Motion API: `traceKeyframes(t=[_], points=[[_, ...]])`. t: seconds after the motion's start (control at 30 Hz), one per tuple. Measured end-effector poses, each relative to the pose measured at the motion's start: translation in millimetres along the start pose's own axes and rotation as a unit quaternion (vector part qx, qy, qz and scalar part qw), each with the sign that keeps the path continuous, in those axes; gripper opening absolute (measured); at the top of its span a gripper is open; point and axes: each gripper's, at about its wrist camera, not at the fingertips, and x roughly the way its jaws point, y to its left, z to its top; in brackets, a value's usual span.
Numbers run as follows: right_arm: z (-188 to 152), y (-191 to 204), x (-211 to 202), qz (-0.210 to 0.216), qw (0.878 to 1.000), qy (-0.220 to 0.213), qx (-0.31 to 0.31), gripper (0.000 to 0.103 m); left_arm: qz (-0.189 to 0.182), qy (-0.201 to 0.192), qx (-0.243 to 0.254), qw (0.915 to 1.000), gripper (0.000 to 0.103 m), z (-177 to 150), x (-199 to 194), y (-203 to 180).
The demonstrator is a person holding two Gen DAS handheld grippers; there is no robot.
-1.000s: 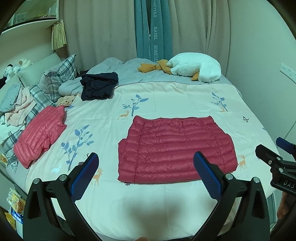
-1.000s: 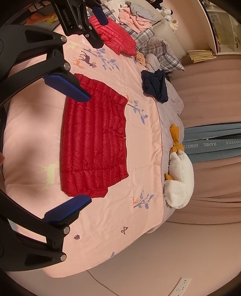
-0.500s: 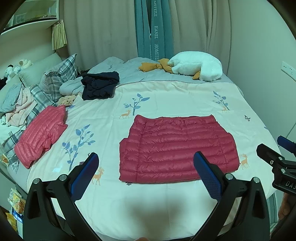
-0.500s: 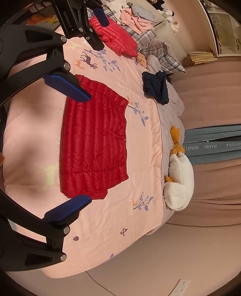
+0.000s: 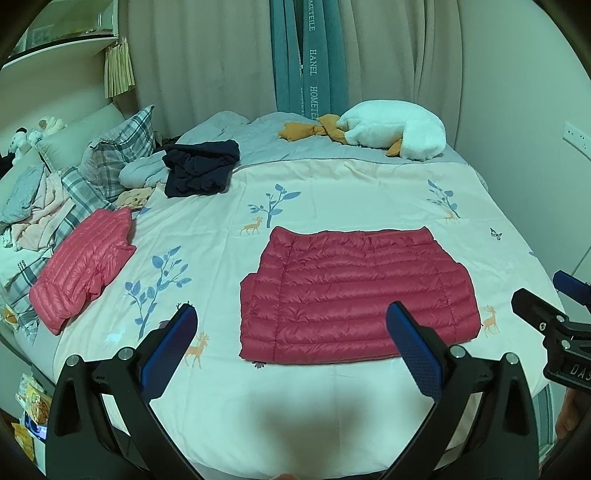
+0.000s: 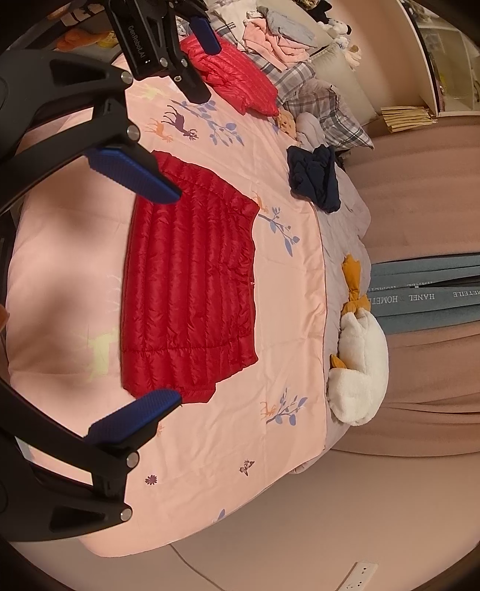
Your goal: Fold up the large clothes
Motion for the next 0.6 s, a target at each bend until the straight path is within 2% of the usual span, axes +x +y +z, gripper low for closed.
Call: traceKeyframes(t=[0.6], points=[[-1.1, 3.0, 3.4, 0.003, 1.0, 0.0, -0.003, 0.101, 0.004, 0.0, -0.009, 1.0, 0.102, 0.5, 1.3, 7.6]])
